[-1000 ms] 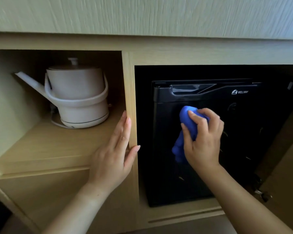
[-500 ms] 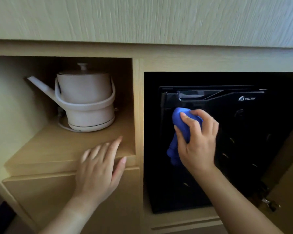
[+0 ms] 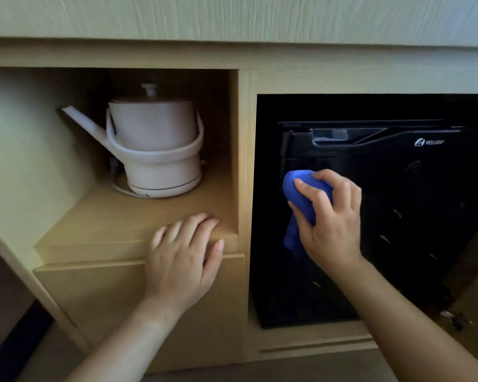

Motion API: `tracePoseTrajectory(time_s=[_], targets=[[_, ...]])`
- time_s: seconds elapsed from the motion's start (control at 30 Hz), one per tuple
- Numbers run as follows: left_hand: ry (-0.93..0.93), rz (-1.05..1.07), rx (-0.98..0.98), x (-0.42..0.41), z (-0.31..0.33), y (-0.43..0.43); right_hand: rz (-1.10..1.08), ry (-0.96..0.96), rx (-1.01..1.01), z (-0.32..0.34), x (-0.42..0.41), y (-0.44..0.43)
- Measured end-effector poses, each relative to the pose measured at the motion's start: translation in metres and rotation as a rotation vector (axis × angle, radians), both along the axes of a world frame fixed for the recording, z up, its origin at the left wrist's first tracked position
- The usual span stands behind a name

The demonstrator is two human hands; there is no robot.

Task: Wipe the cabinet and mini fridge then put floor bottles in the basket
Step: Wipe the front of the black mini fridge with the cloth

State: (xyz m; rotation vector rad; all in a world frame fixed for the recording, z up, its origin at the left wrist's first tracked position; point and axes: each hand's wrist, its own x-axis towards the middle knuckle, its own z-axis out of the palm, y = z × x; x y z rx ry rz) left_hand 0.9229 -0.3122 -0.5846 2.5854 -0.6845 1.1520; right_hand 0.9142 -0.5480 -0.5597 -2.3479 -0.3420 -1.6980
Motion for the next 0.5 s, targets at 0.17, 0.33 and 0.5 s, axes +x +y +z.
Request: tracePoseTrajectory(time_s=[0.17, 0.33, 0.5], targets=[[0.021, 0.004, 0.001, -0.001, 0.001, 0.000, -0.012, -0.079, 0.212, 0.020, 0.006, 0.014], [0.070, -0.066, -0.079, -0.004, 0.008, -0.002, 0.011, -0.035, 0.109, 0.005, 0.007, 0.019], [-0.079, -0.218, -0.159, -0.011, 0.047, -0.023, -0.015, 0.012, 0.239, -0.013, -0.008, -0.031]])
